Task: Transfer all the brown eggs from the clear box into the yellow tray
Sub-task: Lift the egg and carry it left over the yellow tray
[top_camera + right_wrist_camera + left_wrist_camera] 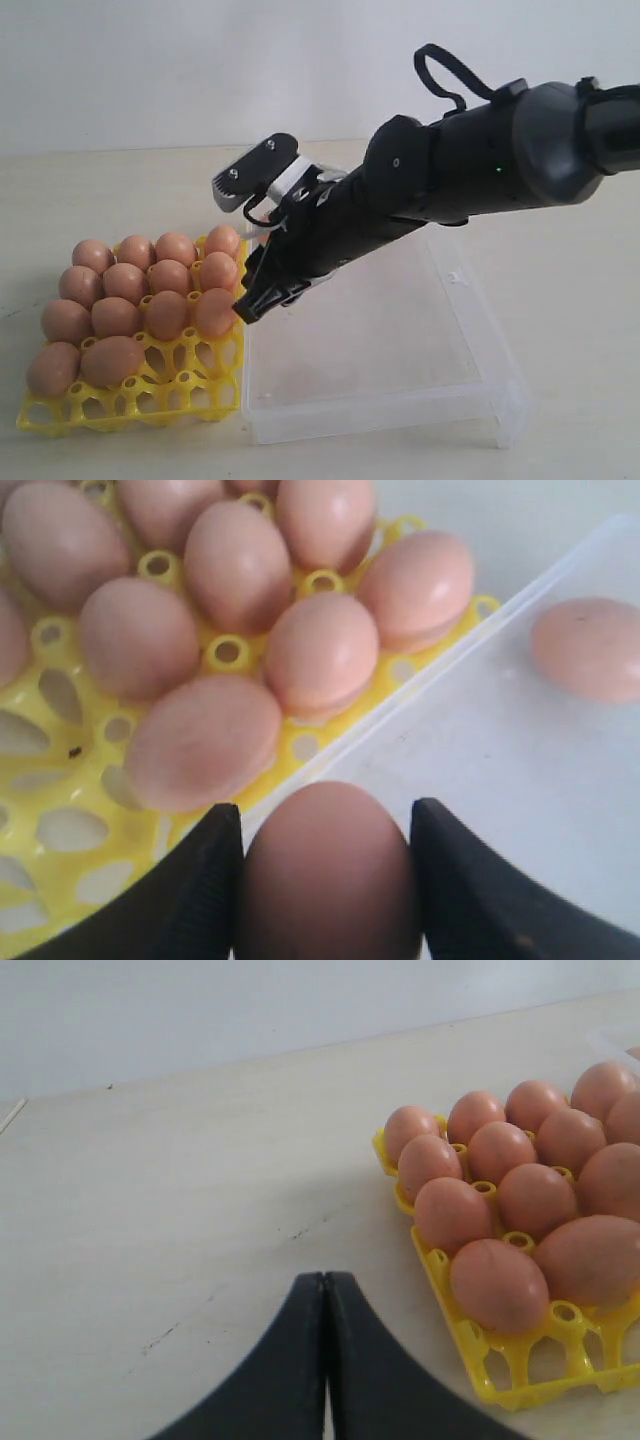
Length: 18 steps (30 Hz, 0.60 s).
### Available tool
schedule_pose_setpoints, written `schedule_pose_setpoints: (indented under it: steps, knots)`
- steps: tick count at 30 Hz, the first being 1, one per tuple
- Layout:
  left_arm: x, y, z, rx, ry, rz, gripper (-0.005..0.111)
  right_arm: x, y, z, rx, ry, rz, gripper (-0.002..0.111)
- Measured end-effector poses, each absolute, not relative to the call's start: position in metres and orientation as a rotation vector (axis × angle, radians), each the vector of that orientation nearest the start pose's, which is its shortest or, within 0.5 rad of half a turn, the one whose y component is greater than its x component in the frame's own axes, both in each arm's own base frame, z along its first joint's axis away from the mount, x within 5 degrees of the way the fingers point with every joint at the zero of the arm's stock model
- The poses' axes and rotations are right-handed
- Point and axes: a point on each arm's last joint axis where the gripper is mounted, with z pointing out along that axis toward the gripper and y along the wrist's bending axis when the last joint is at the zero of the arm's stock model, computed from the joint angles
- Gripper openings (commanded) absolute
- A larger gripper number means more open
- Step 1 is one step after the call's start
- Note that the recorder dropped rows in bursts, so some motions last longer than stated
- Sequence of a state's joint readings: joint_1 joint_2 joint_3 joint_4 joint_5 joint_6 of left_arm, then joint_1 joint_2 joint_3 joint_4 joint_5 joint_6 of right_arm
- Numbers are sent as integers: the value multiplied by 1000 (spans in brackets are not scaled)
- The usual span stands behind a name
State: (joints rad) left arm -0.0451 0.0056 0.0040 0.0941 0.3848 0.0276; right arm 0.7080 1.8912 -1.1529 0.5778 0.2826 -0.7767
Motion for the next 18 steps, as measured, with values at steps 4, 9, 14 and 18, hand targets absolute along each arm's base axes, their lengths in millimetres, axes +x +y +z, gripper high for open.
schedule_pose_setpoints:
  steps: [4, 9, 14, 18]
  knots:
    - [53, 1, 177, 126, 1873, 81, 0, 289, 260, 184, -1046, 2163, 391, 0]
    - [53, 1, 177, 126, 1873, 81, 0, 283, 259, 192, -941, 2129, 397, 0]
    - [53, 1, 177, 126, 1873, 81, 0, 268, 277, 207, -930, 2030, 413, 0]
    - [53, 1, 177, 126, 1873, 81, 0, 254, 294, 215, -931, 1944, 418, 0]
